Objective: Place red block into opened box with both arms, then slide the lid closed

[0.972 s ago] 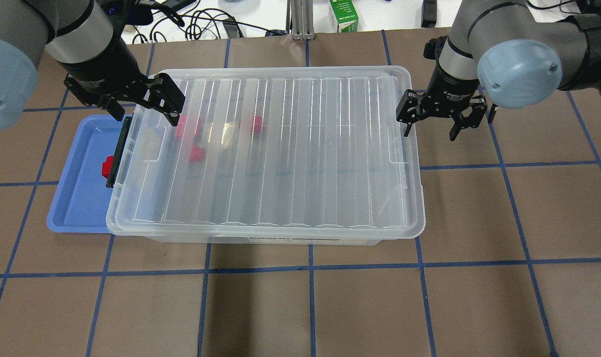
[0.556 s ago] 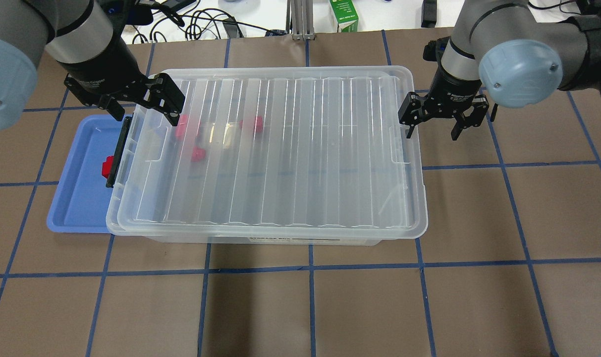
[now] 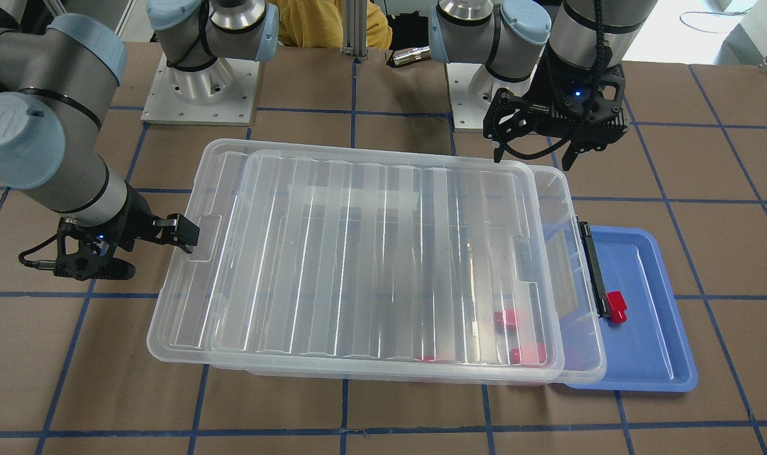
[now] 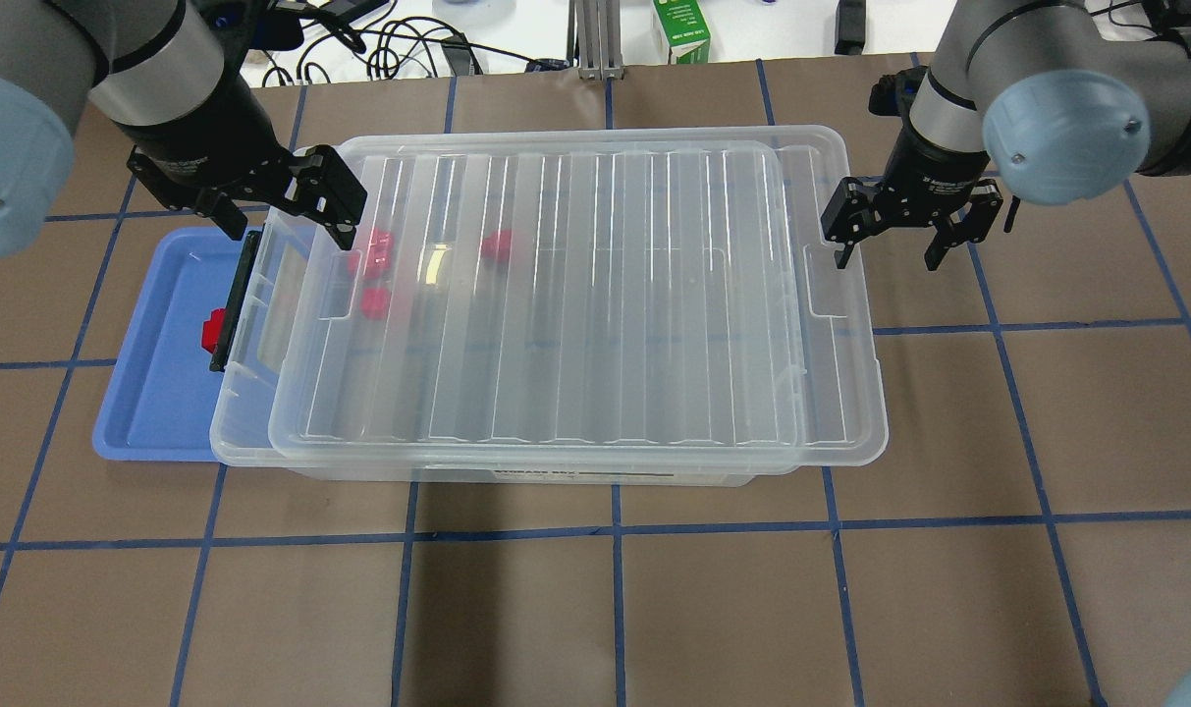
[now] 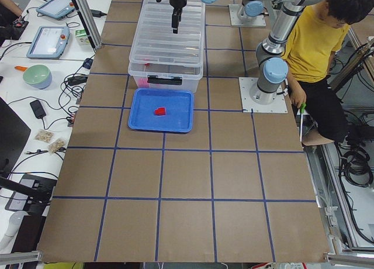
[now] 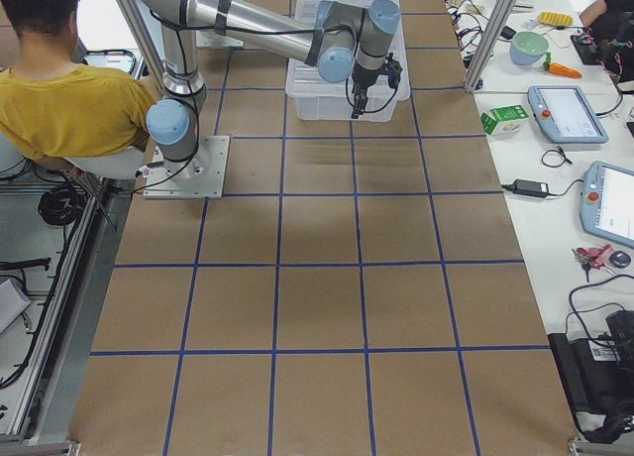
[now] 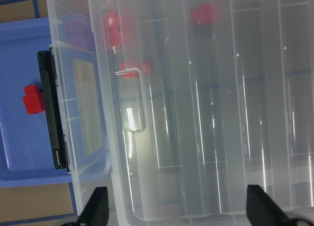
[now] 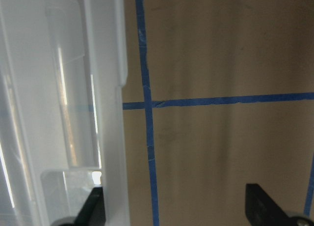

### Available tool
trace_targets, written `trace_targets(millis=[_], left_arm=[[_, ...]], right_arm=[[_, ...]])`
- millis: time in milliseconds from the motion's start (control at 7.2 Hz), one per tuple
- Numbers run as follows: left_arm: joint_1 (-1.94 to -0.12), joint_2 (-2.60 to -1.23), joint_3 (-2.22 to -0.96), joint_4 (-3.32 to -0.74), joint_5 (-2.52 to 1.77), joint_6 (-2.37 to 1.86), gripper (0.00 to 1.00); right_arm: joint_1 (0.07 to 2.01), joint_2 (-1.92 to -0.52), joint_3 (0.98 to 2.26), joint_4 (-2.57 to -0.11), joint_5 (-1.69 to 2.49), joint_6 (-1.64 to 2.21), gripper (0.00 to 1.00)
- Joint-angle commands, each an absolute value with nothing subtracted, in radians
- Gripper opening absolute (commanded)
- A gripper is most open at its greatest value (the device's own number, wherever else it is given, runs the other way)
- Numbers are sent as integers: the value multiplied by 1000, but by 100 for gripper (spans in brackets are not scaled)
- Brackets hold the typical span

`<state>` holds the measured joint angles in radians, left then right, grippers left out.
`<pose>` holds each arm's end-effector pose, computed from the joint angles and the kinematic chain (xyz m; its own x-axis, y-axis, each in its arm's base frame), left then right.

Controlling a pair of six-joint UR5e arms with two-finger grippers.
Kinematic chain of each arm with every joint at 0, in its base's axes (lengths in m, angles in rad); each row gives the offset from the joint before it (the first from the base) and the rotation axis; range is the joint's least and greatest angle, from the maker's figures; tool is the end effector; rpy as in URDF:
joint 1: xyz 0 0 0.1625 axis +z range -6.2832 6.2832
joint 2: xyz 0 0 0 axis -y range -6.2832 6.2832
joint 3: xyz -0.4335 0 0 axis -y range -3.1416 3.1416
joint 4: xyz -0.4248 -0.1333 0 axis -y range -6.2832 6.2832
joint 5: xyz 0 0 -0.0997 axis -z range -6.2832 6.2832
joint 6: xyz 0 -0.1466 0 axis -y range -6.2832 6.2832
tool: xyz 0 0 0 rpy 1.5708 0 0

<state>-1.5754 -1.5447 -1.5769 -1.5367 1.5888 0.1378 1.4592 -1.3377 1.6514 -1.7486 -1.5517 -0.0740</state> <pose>-0.1331 -0.5203 0.4634 -0.9897 0.1408 -0.0252 0.1419 0.9886 -0.0511 0.0703 -0.5947 0.2945 -0.9987 0.0408 -0.0289 0.0366 0.9903 0.1337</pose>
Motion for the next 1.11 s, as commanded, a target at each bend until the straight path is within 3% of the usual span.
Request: trace_targets(millis=[0, 972], left_arm=[[-1575, -1545, -1577, -1536, 1589, 137, 100], [-1575, -1545, -1577, -1536, 1589, 138, 100]], right_arm=[[1413, -1338, 1644, -1749, -1563, -127, 100], [1287, -1339, 1638, -1749, -1598, -277, 100]])
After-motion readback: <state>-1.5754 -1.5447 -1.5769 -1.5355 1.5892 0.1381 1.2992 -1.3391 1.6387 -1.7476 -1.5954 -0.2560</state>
